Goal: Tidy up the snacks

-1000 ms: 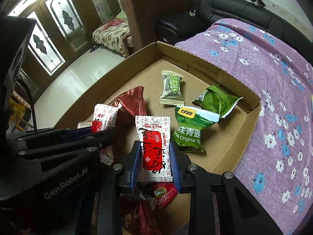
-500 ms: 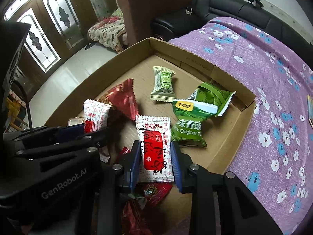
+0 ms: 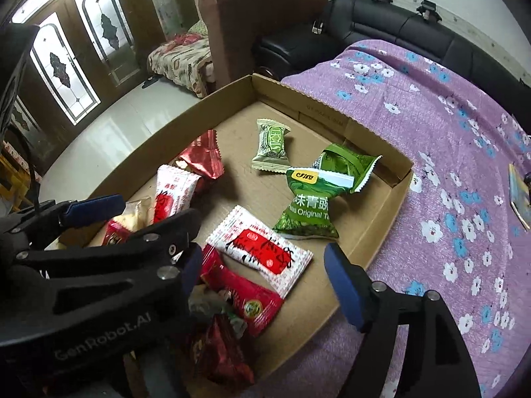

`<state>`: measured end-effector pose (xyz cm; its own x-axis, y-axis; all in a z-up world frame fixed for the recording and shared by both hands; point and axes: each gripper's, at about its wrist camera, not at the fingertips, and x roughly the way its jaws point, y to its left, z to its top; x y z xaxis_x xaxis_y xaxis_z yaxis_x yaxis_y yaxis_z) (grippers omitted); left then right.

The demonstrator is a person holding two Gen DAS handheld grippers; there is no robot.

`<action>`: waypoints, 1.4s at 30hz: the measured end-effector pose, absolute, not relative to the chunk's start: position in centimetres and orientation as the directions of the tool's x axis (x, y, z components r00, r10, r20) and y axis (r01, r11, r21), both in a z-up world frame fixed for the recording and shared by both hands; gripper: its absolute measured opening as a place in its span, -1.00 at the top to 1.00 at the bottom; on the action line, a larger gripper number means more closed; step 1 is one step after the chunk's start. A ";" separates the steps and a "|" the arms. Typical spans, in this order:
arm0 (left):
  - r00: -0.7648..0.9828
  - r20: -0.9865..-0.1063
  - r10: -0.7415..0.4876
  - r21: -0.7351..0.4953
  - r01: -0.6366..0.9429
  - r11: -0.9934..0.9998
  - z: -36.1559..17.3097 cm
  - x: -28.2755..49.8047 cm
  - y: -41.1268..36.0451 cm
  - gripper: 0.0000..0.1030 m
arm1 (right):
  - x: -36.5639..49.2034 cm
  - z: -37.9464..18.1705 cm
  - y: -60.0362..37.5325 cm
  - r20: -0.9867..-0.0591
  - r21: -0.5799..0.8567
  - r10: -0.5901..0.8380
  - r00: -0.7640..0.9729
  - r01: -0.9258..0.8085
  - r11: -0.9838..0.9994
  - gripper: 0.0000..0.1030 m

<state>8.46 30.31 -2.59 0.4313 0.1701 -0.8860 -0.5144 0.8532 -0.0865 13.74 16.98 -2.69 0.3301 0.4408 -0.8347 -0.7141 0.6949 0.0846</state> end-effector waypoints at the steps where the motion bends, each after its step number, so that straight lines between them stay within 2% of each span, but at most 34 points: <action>1: 0.436 -0.884 0.171 -0.090 -0.516 0.852 -2.4 8.2 30.2 -0.50 | 13.5 -2.5 16.8 -0.833 0.083 0.443 0.331 -0.716 0.693 -0.54; 18: 0.503 -0.805 0.316 -0.029 -0.564 0.825 0.2 -2.2 24.7 -0.52 | 3.8 -0.3 12.3 -0.784 0.037 0.508 0.356 -0.791 0.611 -0.66; 25: 0.503 -0.791 0.348 -0.031 -0.601 0.799 -0.6 -6.9 22.9 -0.52 | 0.3 -1.3 11.1 -0.800 -0.003 0.468 0.376 -0.782 0.623 -0.67; 42: 0.512 -0.770 0.381 -0.034 -0.629 0.777 0.0 -10.5 21.8 -0.52 | -1.9 -0.8 11.1 -0.787 -0.052 0.460 0.411 -0.787 0.614 -0.68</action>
